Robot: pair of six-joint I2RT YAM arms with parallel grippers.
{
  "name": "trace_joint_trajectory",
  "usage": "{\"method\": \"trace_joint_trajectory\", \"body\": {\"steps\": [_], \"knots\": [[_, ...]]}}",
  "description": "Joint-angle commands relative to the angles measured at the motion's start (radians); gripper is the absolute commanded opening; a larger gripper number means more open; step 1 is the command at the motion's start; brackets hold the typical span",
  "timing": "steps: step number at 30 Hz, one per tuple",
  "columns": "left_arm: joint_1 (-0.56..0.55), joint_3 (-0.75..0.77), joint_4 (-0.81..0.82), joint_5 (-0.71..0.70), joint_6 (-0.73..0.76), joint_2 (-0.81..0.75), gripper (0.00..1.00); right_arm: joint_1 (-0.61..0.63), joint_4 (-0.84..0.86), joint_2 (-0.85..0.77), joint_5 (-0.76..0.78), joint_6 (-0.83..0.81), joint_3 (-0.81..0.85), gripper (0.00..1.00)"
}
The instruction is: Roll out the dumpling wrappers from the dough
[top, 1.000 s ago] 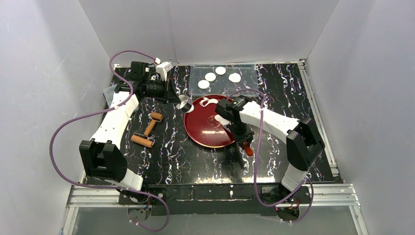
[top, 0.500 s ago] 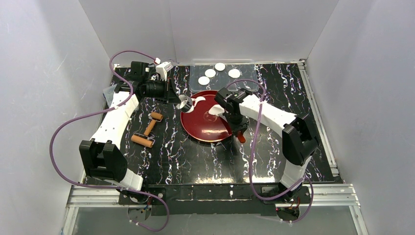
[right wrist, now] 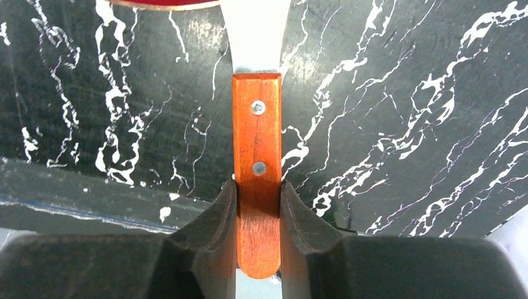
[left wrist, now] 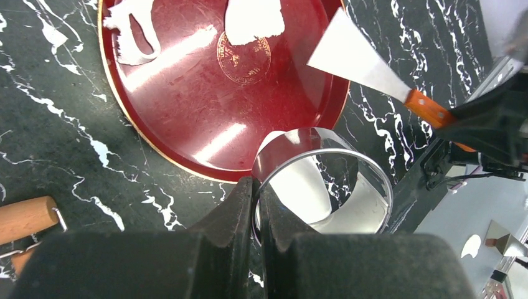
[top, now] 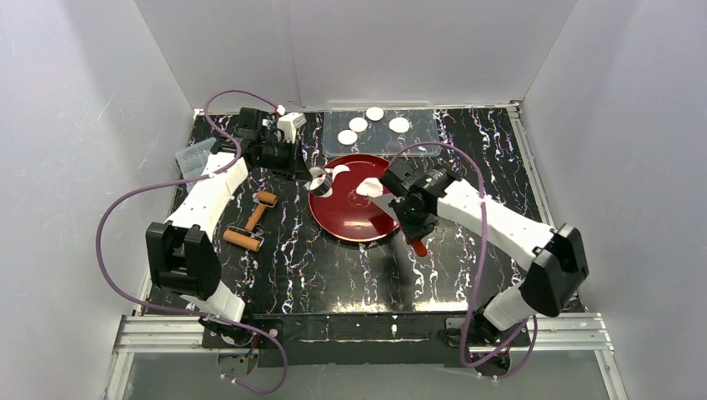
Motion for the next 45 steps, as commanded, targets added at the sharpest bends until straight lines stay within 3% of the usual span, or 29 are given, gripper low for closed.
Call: {"method": "trace_joint_trajectory", "body": {"steps": [1,9,17,22,25,31,33,36,41,45], "knots": [[-0.040,0.021,0.013,-0.028,0.012,0.024,0.00,0.001,-0.003,-0.113,-0.023,0.006,-0.020,0.01],[-0.076,0.119,-0.009,-0.001,0.019,0.130,0.00,0.000,0.172,-0.181,-0.067,-0.148,-0.067,0.01],[-0.114,0.312,-0.081,-0.041,0.045,0.300,0.00,-0.094,0.168,-0.158,-0.113,-0.219,-0.044,0.01],[-0.123,0.599,-0.325,-0.061,0.103,0.456,0.00,-0.165,0.163,-0.209,-0.248,-0.240,-0.061,0.01],[-0.148,0.678,-0.423,-0.090,0.166,0.492,0.00,-0.162,0.167,-0.229,-0.329,-0.231,-0.047,0.01],[-0.170,0.559,-0.389,-0.039,0.174,0.444,0.00,-0.164,0.076,-0.203,-0.375,-0.153,0.007,0.01],[-0.179,0.415,-0.254,-0.025,0.137,0.397,0.00,-0.164,0.158,-0.223,-0.380,-0.126,-0.058,0.01],[-0.192,0.271,-0.080,0.003,0.075,0.337,0.00,-0.162,0.146,-0.206,-0.372,-0.104,-0.067,0.01],[-0.230,0.248,-0.028,0.020,0.009,0.356,0.00,-0.165,0.118,-0.233,-0.299,-0.025,-0.168,0.01],[-0.228,0.298,-0.073,-0.023,0.000,0.351,0.00,-0.161,0.071,-0.203,-0.264,-0.030,-0.158,0.01]]}}
